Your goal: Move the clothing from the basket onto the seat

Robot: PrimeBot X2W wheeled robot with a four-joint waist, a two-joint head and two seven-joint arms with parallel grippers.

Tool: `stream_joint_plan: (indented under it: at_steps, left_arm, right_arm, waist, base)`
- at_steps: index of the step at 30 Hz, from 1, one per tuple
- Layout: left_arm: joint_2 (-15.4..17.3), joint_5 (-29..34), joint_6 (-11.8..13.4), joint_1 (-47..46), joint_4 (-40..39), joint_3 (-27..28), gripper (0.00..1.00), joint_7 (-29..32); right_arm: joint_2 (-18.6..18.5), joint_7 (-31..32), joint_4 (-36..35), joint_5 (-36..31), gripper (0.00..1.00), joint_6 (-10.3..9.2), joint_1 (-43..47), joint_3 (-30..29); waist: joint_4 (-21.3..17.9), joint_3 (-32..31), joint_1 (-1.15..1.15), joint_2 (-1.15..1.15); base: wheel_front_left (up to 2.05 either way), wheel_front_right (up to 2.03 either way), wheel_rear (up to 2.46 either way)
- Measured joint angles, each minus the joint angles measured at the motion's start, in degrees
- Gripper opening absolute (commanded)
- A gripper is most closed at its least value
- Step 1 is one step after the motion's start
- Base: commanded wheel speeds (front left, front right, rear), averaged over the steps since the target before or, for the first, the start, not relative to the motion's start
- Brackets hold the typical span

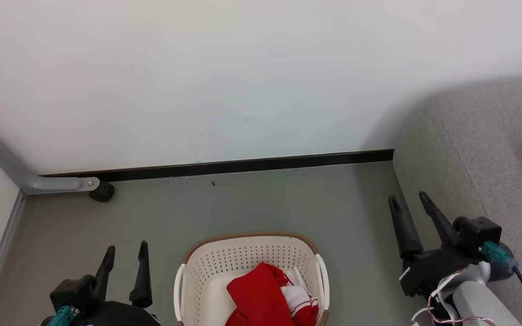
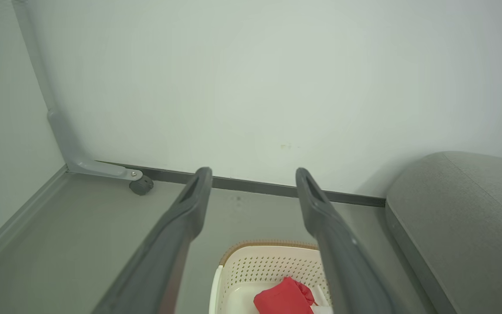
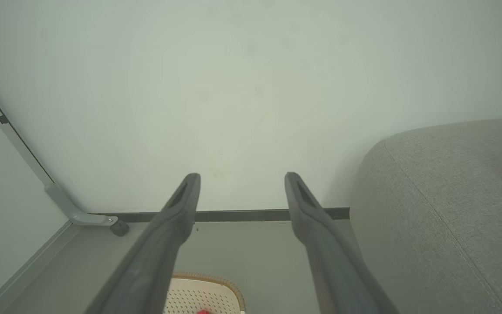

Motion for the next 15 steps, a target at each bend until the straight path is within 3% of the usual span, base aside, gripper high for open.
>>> stream_joint_plan:
  at_steps: [7, 15]
  left_arm:
    - [-0.5, 1.6, 0.5, 1.9, -0.7, 1.7, 1.0, 0.0]
    - [-1.4, 4.3, 0.9, 3.7, -1.7, 2.7, 1.0, 0.0]
  right_arm:
    - [0.2, 0.0, -0.9, -0.6, 1.0, -2.0, 3.9, -0.1]
    - [0.7, 0.0, -1.8, -1.2, 1.0, -2.74, 5.3, 0.5]
  waist:
    - [-0.1, -0.4, 0.0, 0.0]
    - [0.1, -0.7, 0.0, 0.0]
  base:
    - [0.0, 0.0, 0.0]
    - [0.0, 0.0, 0.0]
